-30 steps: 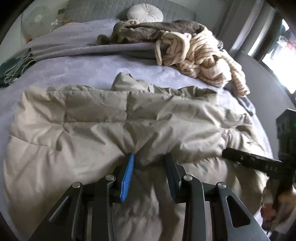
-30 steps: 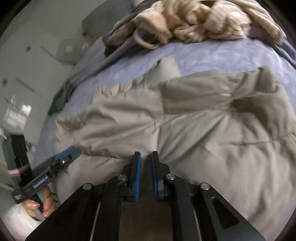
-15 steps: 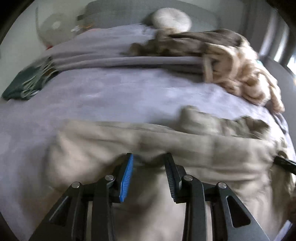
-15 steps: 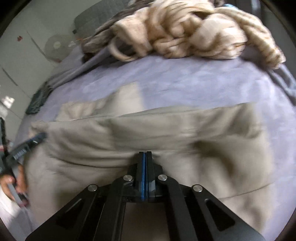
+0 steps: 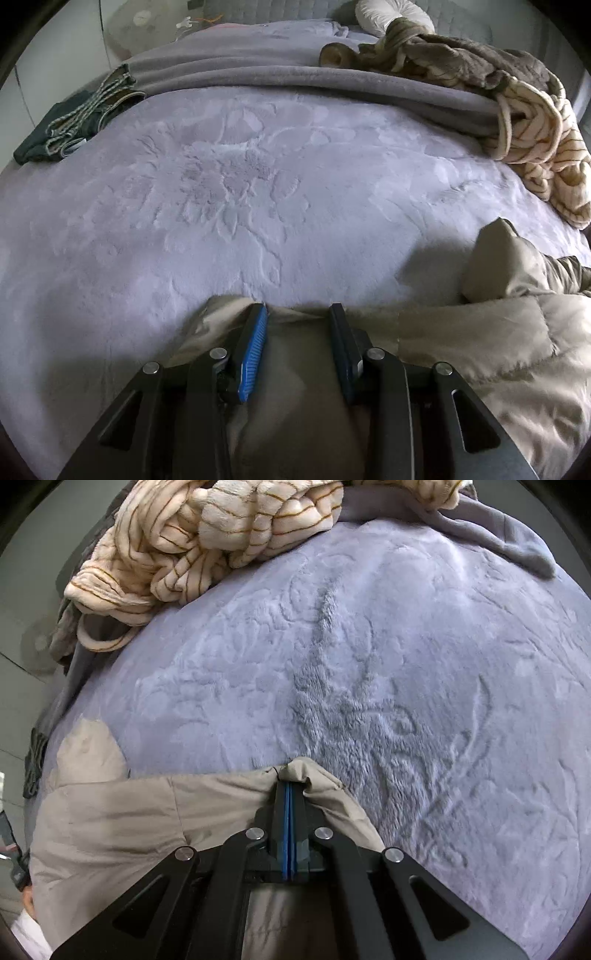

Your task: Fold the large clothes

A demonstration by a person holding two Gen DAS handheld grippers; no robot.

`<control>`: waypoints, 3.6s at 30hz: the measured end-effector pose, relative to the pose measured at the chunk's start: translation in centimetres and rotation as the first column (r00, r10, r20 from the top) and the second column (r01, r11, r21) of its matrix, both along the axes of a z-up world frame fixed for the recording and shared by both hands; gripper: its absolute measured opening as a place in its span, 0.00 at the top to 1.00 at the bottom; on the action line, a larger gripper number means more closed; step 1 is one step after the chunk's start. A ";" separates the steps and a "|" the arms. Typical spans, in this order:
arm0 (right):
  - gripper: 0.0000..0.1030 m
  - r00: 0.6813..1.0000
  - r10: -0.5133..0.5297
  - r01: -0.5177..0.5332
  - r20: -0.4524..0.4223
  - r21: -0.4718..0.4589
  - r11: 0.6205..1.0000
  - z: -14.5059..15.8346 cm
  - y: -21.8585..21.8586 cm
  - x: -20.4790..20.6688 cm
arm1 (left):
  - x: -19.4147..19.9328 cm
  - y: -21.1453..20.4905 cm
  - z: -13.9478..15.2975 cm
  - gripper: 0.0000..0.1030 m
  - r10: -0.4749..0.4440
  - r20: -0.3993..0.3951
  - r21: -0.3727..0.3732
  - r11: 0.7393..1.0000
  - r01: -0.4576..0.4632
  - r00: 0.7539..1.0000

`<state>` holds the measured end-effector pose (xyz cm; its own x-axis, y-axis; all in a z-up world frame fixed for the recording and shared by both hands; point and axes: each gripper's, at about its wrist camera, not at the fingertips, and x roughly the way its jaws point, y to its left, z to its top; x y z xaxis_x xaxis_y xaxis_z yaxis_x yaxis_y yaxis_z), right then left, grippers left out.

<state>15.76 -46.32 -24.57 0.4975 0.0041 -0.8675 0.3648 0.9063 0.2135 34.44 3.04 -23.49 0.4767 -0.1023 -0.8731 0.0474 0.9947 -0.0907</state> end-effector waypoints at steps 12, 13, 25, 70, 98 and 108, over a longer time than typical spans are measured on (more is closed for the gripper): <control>0.96 0.999 -0.028 0.028 0.024 0.019 0.999 4.5 1.4 -4.9 | -6.2 4.0 6.2 0.28 0.040 0.039 0.053 0.998 -0.042 0.998; 0.96 0.999 -0.039 0.037 0.031 0.037 0.999 4.9 1.4 -5.8 | -6.8 4.3 6.4 0.28 0.045 0.038 0.046 0.998 -0.047 0.998; 0.94 0.995 -0.085 0.074 0.055 0.184 0.980 6.8 4.1 -15.6 | -17.6 6.5 7.2 0.28 0.097 -0.097 -0.100 0.989 -0.106 0.991; 0.00 0.948 -0.316 0.187 0.037 0.739 0.647 -2.8 6.3 -19.0 | -19.4 8.6 -0.6 0.19 0.232 -0.329 -0.543 0.747 -0.384 0.916; 0.77 0.958 -0.285 0.193 0.042 0.640 0.744 2.2 9.0 -27.5 | -25.5 9.3 9.4 0.80 -0.150 -0.010 -0.315 0.939 0.140 0.989; 0.77 0.972 -0.233 0.193 -0.019 0.626 0.756 2.8 10.3 -34.3 | -35.9 12.1 8.8 0.80 -0.128 -0.118 -0.313 0.946 0.085 0.985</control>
<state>-18.56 -36.03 -21.80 0.5983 0.4183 -0.6834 0.5017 0.4695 0.7265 -1.46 15.14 -14.70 0.3280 -0.4184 -0.8470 0.1176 0.9077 -0.4029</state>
